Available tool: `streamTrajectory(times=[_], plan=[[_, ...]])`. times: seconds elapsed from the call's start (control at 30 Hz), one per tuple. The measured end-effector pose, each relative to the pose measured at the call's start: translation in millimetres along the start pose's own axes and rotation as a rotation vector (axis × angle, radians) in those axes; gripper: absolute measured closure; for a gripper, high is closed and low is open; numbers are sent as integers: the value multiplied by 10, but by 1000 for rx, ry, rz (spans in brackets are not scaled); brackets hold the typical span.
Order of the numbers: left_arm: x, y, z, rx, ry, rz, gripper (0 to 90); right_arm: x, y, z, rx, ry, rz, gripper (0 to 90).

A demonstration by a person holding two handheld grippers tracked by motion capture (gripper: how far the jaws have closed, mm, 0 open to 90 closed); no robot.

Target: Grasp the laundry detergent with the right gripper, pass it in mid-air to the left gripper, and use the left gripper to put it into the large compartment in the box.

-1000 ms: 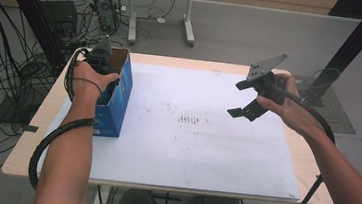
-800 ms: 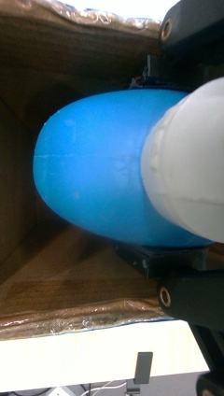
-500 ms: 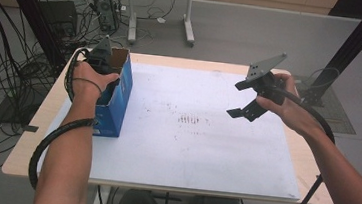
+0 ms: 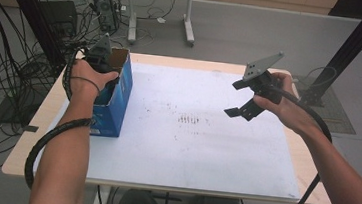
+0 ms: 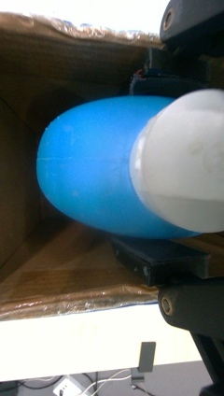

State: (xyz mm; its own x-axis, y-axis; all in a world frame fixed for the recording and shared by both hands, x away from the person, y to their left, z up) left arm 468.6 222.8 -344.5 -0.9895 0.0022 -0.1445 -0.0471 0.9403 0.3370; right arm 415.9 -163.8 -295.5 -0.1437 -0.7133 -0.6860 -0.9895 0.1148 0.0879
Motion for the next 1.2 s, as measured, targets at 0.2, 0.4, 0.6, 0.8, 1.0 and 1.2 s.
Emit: streamTrajectory(times=[0.2,0.4,0.6,0.8,1.0,1.2], plan=[[0,8,-33,-14,-4,11,318,-20,3,-8,3,-4,-6,56],[-5,20,-100,-22,-16,17,315,-45,7,-25,8,-12,-11,56],[-4,23,-145,-24,-23,20,312,-55,5,-27,10,-15,-14,56],[-9,6,-195,-26,-31,32,301,-55,3,-36,13,-21,-16,56],[-7,11,-245,-34,-35,37,296,-59,-6,-50,17,-23,-15,56],[13,54,-308,-35,-37,33,291,-61,1,-71,20,-27,-15,56]])
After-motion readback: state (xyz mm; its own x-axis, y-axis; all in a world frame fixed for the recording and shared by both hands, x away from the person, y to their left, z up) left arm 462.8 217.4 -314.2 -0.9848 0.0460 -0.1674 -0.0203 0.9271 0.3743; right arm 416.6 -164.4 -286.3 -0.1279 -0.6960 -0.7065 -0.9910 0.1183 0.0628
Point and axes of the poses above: each handheld gripper's, and its own axes: z roughly forward along the jaws, x roughly out of its underside, y roughly to its left, the point moved 8 cm from there along z, roughly forward along the jaws, and after that the axes turned 15 degrees about -x, right-handed, at the moved point
